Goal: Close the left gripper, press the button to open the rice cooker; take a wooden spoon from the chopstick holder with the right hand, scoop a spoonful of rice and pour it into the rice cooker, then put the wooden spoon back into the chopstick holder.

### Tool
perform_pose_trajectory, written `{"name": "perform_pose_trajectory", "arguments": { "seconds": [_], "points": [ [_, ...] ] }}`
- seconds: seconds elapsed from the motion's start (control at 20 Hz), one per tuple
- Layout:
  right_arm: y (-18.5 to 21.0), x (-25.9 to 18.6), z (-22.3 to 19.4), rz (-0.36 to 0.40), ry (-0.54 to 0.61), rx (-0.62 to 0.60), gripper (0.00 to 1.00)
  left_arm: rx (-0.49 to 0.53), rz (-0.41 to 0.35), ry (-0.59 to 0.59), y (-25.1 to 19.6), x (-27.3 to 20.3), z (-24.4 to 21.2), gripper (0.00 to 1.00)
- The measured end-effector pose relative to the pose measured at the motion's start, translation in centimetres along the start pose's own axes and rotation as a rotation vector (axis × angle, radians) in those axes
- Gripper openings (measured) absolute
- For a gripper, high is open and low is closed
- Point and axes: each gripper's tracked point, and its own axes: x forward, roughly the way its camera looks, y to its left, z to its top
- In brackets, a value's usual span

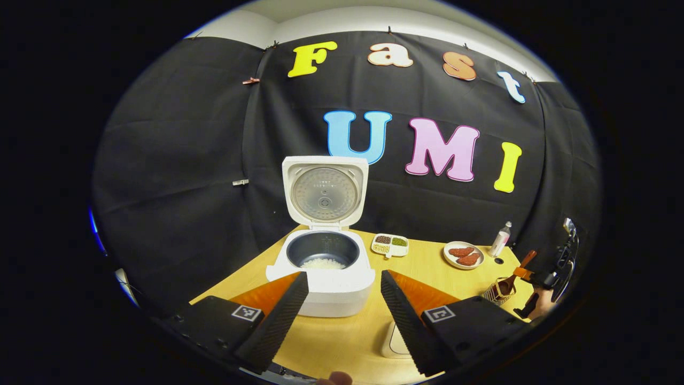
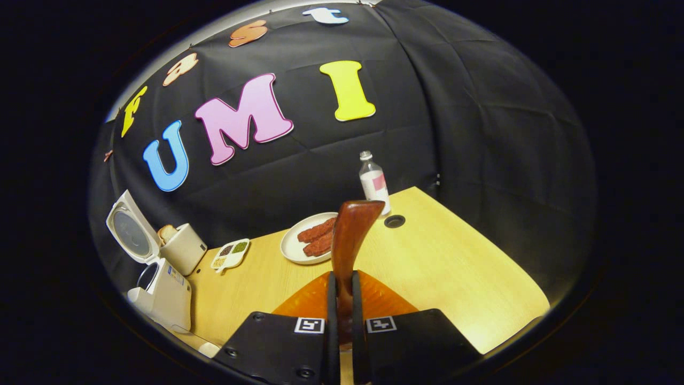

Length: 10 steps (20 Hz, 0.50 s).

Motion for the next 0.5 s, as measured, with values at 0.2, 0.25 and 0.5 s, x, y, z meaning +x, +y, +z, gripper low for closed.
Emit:
{"name": "perform_pose_trajectory", "arguments": {
  "seconds": [0.2,0.25,0.5],
  "points": [
    [-1.0,-1.2,0.1,-0.030,0.012,0.040,0.39,0.015,-0.001,-0.009,0.5,0.2,0.7,0.95],
    [-1.1,-2.0,-0.1,-0.030,0.025,0.046,0.49,0.010,-0.006,-0.012,0.5,0.4,1.2,0.95],
    [-2.2,-7.1,2.3,-0.053,0.011,-0.007,0.96,0.020,-0.054,-0.073,-0.1,1.6,5.4,0.95]
  ]
}}
